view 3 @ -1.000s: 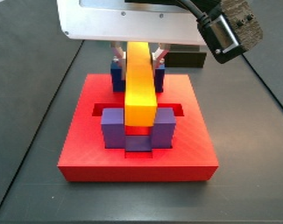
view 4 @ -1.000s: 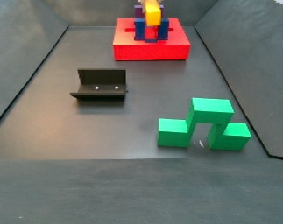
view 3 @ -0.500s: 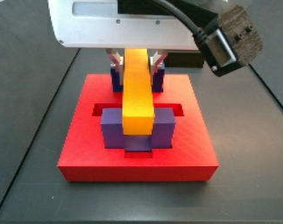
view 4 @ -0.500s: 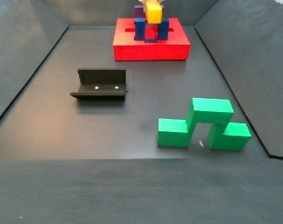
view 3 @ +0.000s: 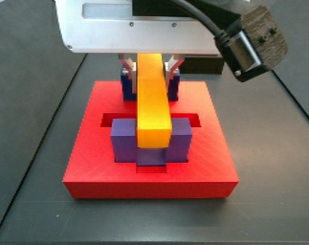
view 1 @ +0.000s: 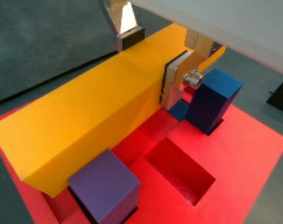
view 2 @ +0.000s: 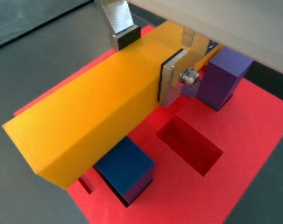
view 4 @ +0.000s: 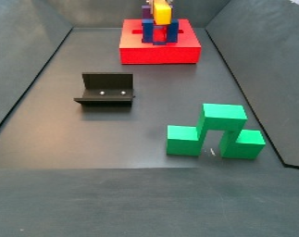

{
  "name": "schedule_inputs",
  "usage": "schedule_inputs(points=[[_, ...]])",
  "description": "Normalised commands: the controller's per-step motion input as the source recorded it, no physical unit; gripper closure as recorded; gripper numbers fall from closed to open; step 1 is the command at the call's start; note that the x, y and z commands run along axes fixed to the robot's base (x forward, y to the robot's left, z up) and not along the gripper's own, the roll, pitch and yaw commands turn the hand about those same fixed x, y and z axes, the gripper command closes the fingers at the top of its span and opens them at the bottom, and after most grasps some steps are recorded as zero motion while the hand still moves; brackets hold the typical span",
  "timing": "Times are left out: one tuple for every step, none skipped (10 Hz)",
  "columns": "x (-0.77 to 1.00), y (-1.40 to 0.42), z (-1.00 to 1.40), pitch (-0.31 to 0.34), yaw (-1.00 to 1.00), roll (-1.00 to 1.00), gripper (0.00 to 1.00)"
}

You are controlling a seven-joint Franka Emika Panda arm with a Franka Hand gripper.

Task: Pick up the yellow object. Move up. Move to above the board. Insert the yellow object.
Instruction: Insert the yellow object.

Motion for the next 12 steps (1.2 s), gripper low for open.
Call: schedule_inputs(points=[[0.15, 0.00, 0.00, 0.000, 0.07, -0.11, 1.00], [0.09, 0.00, 0.00, 0.000, 0.08, -0.11, 1.00], [0.01, 0.01, 0.00, 0.000, 0.07, -0.15, 1.00], [0.00, 0.00, -0.01, 0.000, 0.05, -0.15, 1.00], [0.00, 0.00, -0.02, 0.000, 0.03, -0.19, 1.00], [-0.03, 0.01, -0.05, -0.016, 0.02, -0.24, 1.00], [-0.01, 0.01, -0.07, -0.004, 0.00, -0.28, 1.00], [0.00, 0.02, -0.10, 0.000, 0.00, -0.28, 1.00], [0.00, 0.02, -0.11, 0.000, 0.00, -0.28, 1.00], [0.00, 0.03, -0.10, 0.000, 0.00, -0.29, 1.00], [0.00, 0.00, -0.11, 0.000, 0.00, -0.27, 1.00], [0.00, 0.00, -0.09, 0.000, 0.00, -0.25, 1.00]])
